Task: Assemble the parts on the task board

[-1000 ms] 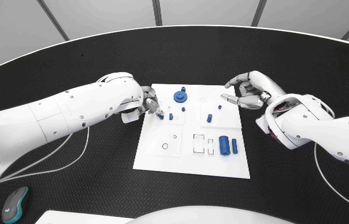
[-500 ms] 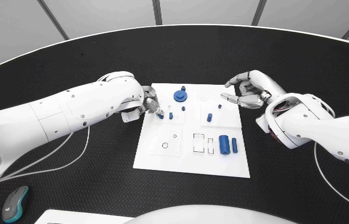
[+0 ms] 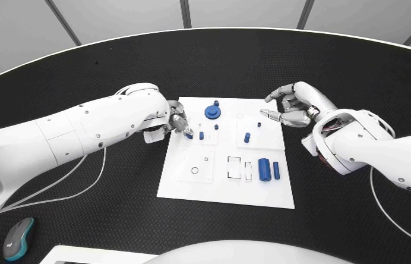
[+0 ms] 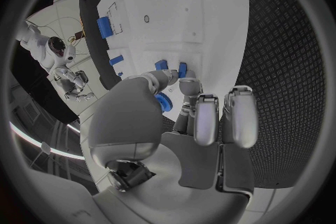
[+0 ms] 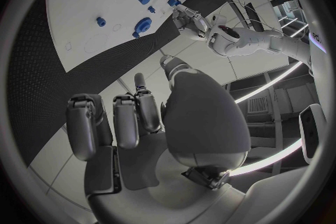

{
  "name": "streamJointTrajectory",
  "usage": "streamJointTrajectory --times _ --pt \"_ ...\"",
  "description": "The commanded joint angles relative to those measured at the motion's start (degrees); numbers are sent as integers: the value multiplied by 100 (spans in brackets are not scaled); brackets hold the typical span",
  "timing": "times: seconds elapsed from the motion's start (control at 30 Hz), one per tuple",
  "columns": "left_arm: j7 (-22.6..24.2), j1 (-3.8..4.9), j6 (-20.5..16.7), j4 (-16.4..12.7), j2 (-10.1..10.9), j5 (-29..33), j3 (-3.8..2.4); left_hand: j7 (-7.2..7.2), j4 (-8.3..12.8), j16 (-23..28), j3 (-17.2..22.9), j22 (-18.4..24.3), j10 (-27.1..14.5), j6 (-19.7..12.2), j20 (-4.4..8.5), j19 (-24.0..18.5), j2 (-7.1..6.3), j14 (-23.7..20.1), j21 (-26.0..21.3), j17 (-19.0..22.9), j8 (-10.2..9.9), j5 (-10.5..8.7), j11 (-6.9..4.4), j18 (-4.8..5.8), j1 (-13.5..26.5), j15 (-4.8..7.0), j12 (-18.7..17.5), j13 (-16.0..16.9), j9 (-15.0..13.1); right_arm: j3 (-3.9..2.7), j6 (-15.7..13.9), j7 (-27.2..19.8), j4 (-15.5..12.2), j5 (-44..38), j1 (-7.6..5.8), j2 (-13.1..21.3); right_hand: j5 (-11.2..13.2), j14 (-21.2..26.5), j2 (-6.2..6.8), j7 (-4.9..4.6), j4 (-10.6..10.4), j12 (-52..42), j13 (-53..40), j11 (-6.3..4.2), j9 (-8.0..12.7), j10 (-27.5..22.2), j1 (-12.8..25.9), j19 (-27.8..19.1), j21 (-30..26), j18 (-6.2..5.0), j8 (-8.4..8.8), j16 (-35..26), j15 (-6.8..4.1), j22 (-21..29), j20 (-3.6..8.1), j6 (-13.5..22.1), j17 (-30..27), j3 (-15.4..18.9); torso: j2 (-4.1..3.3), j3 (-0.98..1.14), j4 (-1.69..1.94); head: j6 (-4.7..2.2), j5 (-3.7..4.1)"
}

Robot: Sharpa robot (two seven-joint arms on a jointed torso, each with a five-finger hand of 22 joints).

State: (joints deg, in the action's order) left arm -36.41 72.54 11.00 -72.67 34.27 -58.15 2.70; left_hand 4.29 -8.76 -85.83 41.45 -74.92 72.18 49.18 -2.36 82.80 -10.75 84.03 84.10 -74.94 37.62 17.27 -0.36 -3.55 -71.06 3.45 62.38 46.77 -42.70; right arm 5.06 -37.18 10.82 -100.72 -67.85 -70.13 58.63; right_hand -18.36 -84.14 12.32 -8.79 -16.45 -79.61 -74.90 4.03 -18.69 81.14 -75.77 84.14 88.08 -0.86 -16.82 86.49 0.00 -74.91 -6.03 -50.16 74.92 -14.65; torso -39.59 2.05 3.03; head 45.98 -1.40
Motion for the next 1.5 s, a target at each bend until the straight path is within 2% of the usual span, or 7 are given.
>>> streamJointTrajectory --times 0.03,0.8,1.27,1.4,1.5 --pt "-1 0 -2 7 -7 0 0 -6 715 -37 731 -339 46 24 6 53 29 394 17 -723 20 29 -4 82 10 43 19 6 -491 0 -1 -1 -1 0 0 0 -13 -423 -46 15 -6 4 -499 -19 6 13 -7 483 -5 36 -25 -14 -37 -1408 34 -31 829 25 -2 2 -5 3 -5" --pt "-115 -1 119 162 -169 6 18 -20 699 -39 738 -368 68 54 12 70 18 395 31 -728 43 97 -15 89 89 51 -6 -44 -510 0 -3 1 -20 0 0 10 -29 -423 -50 17 -7 3 -499 -21 11 15 -16 484 -5 36 -32 -16 -39 -1408 36 -36 827 29 5 6 -9 51 19" --pt "-176 -1 204 322 -265 32 46 -28 653 -37 719 -365 65 39 16 68 17 394 29 -723 55 102 -19 88 172 55 -40 -94 -530 0 -2 -3 -16 0 0 4 -41 -422 -52 17 -7 5 -498 -22 12 14 -18 485 -4 36 -33 -17 -39 -1409 37 -36 824 27 7 5 -7 43 36" --pt "-216 -1 271 374 -278 65 50 -108 512 -36 432 -370 79 -18 31 67 -111 395 24 -724 89 45 -67 89 407 84 -73 -157 -584 0 -5 -4 -14 0 0 6 -55 -421 -52 17 -8 14 -489 -22 13 6 -18 480 -13 34 -33 -22 -40 -1404 37 -35 817 28 5 8 -8 45 42" --pt "-231 -1 310 401 -282 77 52 -145 438 -34 303 -368 73 4 52 67 -152 394 19 -721 88 35 -96 88 487 110 -75 -165 -579 0 -6 -4 -14 0 0 8 -55 -421 -52 17 -8 14 -489 -22 13 6 -18 480 -13 34 -33 -22 -40 -1404 37 -35 817 28 7 7 -6 48 48"
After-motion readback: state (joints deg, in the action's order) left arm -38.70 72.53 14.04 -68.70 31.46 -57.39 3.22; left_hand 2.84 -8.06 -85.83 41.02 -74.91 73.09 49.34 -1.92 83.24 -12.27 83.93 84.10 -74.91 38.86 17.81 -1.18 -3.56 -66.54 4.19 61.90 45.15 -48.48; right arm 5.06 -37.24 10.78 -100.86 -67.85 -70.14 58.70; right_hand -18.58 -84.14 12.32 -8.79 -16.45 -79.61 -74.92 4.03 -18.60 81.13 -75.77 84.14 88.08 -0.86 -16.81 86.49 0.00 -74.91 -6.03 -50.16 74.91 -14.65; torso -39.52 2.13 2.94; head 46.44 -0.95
